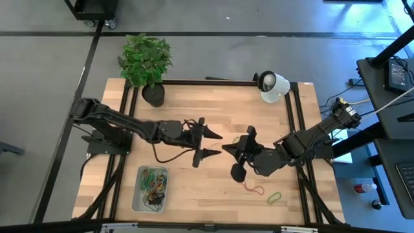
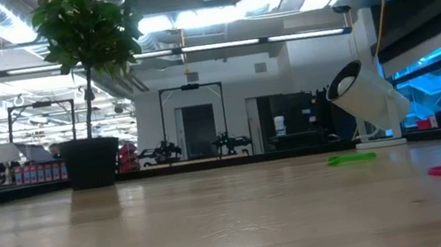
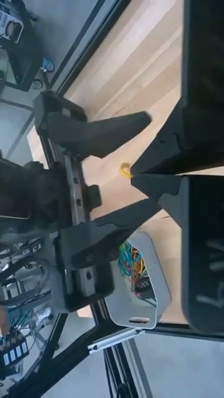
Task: Pick and place rubber bands into bin
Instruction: Put the yellow rubber band into the bin
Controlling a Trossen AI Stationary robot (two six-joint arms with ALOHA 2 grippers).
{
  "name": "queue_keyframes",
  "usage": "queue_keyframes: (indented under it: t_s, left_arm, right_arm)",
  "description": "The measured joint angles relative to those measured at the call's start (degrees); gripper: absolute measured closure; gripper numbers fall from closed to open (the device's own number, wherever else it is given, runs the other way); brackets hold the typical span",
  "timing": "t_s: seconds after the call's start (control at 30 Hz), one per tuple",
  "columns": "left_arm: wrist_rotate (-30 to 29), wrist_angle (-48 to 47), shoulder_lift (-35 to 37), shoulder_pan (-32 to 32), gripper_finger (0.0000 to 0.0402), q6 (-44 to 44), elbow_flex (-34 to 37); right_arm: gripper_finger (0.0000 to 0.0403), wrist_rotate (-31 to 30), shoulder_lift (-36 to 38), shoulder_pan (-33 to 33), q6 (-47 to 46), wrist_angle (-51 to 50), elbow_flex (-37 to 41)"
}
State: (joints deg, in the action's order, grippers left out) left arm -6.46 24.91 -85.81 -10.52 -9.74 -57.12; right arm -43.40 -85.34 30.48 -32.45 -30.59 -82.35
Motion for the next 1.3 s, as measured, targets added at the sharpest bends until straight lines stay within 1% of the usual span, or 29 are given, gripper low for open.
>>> queue_keyframes:
  t_s: [0.07, 0.17, 0.23, 0.27, 0.37, 0.53, 0.57, 0.6, 0.73, 1.0, 1.13, 1.23, 1.3]
  left_arm:
    - [0.3, 2.4, -1.4, 0.0, 0.0134, -0.3, 0.0]
    - [3.2, 2.3, -3.2, 0.0, 0.0137, -2.1, 0.0]
    - [4.7, 1.8, -3.6, 0.0, 0.0152, -4.0, 0.0]
    - [5.1, 1.6, -3.6, 0.0, 0.0166, -4.8, 0.0]
    - [5.0, 0.9, -3.6, 0.2, 0.0231, -5.5, 0.0]
    - [4.7, 1.1, -3.1, 0.3, 0.0367, -5.5, 0.0]
    - [4.7, 0.9, -3.1, 0.3, 0.0383, -5.5, 0.0]
    - [4.8, 0.9, -3.1, 0.2, 0.0390, -5.5, 0.0]
    - [4.8, 0.8, -3.1, 0.3, 0.0398, -5.5, 0.0]
    - [3.9, 0.9, -3.1, 0.3, 0.0399, -4.6, 0.0]
    - [2.6, -0.6, -2.3, 0.5, 0.0399, -4.5, 0.0]
    - [0.6, -4.7, -0.6, 0.9, 0.0399, -4.5, 0.0]
    - [-1.7, -7.5, 0.8, 0.9, 0.0399, -4.5, 0.0]
  right_arm:
    - [0.0403, 0.0, 0.0, 0.0, 0.0, 0.0, 0.0]
    - [0.0403, 0.0, 0.0, 0.0, -0.1, 0.0, 0.0]
    - [0.0403, 0.0, 0.0, 0.0, -0.2, 0.0, 0.0]
    - [0.0403, 0.0, 0.0, 0.0, -0.2, -0.1, 0.0]
    - [0.0403, 0.0, 0.0, 0.0, -0.2, -0.1, 0.0]
    - [0.0403, 0.0, 0.0, 0.0, -0.2, -0.5, 0.0]
    - [0.0403, 0.0, 0.0, 0.0, -0.2, -0.8, 0.0]
    - [0.0403, 0.0, 0.0, 0.0, -0.2, -0.9, 0.0]
    - [0.0403, 0.0, 0.0, 0.0, -0.2, -1.1, 0.0]
    - [0.0397, 0.0, 0.0, 0.0, -0.3, -2.5, 0.0]
    - [0.0369, 1.1, 0.0, 0.0, -3.5, -5.3, 0.0]
    - [0.0334, 3.8, 0.0, 0.0, -7.5, -9.7, -0.1]
    - [0.0309, 4.1, 0.0, 0.0, -10.5, -13.0, 0.1]
